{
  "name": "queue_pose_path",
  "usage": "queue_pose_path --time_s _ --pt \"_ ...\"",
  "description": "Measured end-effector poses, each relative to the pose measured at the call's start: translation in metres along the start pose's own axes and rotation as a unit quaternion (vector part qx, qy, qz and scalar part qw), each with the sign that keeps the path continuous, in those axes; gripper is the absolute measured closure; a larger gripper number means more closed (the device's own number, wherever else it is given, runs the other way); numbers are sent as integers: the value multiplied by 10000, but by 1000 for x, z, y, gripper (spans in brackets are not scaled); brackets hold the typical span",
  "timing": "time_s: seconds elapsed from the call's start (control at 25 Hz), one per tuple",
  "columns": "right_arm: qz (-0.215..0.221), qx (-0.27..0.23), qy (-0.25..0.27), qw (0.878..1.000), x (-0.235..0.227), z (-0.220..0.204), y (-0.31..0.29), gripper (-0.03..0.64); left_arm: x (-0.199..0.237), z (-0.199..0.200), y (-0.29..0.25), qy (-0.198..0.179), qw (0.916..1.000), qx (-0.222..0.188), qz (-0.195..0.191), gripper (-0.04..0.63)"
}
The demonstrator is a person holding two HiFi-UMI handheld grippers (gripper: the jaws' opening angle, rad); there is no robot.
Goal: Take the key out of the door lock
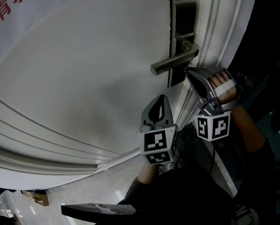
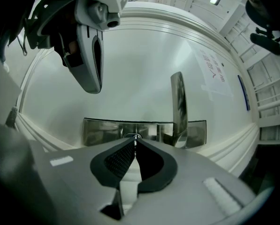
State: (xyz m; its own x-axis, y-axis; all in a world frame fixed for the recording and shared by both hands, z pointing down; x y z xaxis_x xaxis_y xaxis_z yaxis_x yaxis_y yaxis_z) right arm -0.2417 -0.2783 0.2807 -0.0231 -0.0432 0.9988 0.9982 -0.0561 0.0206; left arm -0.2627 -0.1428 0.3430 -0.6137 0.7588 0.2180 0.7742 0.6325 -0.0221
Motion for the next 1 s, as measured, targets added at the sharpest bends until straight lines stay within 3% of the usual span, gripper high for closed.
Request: queue_pose_path --time_s 1.0 --pt "27 -16 -13 10000 -3 1 2 604 6 9 1 10 9999 -120 25 596"
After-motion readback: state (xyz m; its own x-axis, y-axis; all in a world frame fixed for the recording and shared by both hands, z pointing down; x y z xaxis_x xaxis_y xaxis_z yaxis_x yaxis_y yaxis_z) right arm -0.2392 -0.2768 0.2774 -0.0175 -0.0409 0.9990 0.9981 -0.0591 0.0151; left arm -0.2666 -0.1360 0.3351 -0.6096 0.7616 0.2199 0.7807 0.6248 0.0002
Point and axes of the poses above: the fingertips, and each gripper's own axes: y backward along the fingers, x to its left, z out of its top, the point moved 9 cm from there along y, backward along the fingers
